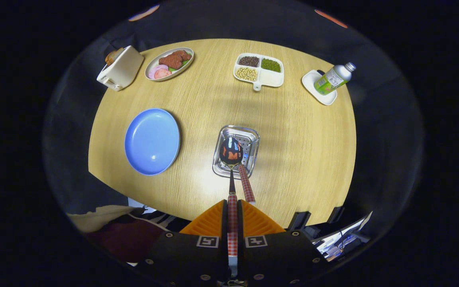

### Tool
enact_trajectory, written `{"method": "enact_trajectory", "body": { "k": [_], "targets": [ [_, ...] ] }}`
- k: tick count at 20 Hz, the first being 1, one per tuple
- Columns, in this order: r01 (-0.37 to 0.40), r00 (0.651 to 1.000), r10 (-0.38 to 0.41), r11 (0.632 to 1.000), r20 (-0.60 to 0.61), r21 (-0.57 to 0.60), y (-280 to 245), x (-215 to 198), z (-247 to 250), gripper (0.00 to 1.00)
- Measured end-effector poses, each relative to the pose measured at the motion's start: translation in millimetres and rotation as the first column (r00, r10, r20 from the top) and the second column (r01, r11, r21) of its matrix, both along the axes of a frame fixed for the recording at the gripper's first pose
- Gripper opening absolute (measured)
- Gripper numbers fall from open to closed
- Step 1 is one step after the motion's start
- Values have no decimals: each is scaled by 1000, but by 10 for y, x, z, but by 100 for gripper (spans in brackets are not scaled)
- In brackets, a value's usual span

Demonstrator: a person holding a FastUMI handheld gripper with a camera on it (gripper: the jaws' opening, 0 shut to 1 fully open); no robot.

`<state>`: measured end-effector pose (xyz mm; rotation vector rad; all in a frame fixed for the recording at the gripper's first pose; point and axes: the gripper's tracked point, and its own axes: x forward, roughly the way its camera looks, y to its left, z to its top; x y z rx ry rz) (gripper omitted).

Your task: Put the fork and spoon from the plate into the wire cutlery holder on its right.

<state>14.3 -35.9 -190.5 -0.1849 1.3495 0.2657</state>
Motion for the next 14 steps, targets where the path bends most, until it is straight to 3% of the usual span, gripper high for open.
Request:
{"method": "enact_trajectory", "body": {
  "k": [4,9,14],
  "targets": [
    [-38,998,35,998,-52,-57,-27,134,-84,10],
    [-141,984,127,984,-127,-106,53,156,-202,9],
    [-150,979,128,979,-158,-136,69,183,-296,10]
  ]
}}
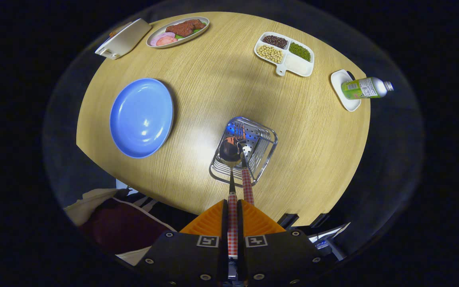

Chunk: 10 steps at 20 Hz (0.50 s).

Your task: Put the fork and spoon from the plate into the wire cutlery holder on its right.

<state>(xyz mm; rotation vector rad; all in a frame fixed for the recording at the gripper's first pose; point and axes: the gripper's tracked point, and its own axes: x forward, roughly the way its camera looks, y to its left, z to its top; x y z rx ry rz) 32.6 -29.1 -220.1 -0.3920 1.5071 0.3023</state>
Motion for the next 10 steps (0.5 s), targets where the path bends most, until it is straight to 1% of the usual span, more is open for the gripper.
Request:
{"method": "enact_trajectory", "body": {
  "k": [2,5,6,7,8,9,10],
  "targets": [
    [20,1000,-20,1000,3,9,9,44,-9,10],
    [55,998,-55,998,8,25,15,75,13,16],
    [64,998,-64,998,22,31,0,117,21,16],
    [72,997,-73,997,36,38,-3,141,33,24],
    [84,995,-87,995,53,52,4,161,54,29],
    [97,992,-102,993,72,73,17,201,80,36],
    [109,988,-118,989,96,95,41,245,115,48]
  ]
}}
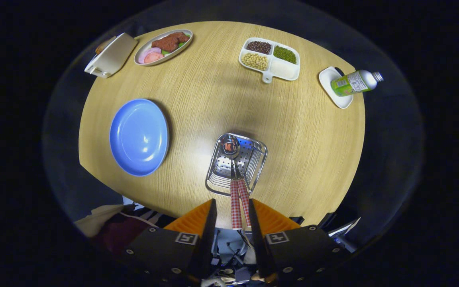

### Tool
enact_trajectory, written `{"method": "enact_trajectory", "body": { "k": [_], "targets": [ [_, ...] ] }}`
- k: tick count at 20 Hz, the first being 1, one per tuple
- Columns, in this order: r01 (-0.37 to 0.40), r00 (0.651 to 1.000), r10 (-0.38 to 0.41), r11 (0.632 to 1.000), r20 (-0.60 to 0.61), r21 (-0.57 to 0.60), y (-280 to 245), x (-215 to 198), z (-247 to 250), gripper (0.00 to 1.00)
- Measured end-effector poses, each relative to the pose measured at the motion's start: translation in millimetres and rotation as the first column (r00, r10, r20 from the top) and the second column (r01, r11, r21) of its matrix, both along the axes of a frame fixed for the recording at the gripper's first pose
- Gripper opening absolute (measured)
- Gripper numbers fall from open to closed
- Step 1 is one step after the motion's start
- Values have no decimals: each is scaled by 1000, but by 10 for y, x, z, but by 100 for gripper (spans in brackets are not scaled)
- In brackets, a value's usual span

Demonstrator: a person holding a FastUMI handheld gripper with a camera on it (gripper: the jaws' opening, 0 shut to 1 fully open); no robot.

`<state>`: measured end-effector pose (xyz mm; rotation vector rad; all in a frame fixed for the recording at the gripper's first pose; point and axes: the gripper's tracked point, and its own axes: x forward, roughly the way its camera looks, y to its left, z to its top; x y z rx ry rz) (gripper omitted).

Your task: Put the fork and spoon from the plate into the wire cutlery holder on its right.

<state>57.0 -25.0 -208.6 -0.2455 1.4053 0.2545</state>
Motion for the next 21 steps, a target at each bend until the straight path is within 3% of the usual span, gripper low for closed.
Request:
{"method": "enact_trajectory", "body": {
  "k": [1,2,3,4,6,8,12,16,21],
  "targets": [
    [8,1000,-9,1000,28,14,8,33,40,64],
    [14,998,-15,1000,60,27,5,68,102,73],
    [16,995,-20,999,97,44,21,114,177,97],
    [18,990,-26,998,142,63,39,149,236,100],
    [12,966,-34,996,254,89,56,243,430,100],
    [5,920,-46,994,390,105,44,352,700,100],
    [0,770,-116,983,627,182,43,425,1321,100],
    [25,651,-262,945,712,325,-49,248,1762,100],
    [46,463,-383,911,799,410,-240,-18,2111,100]
  ]
}}
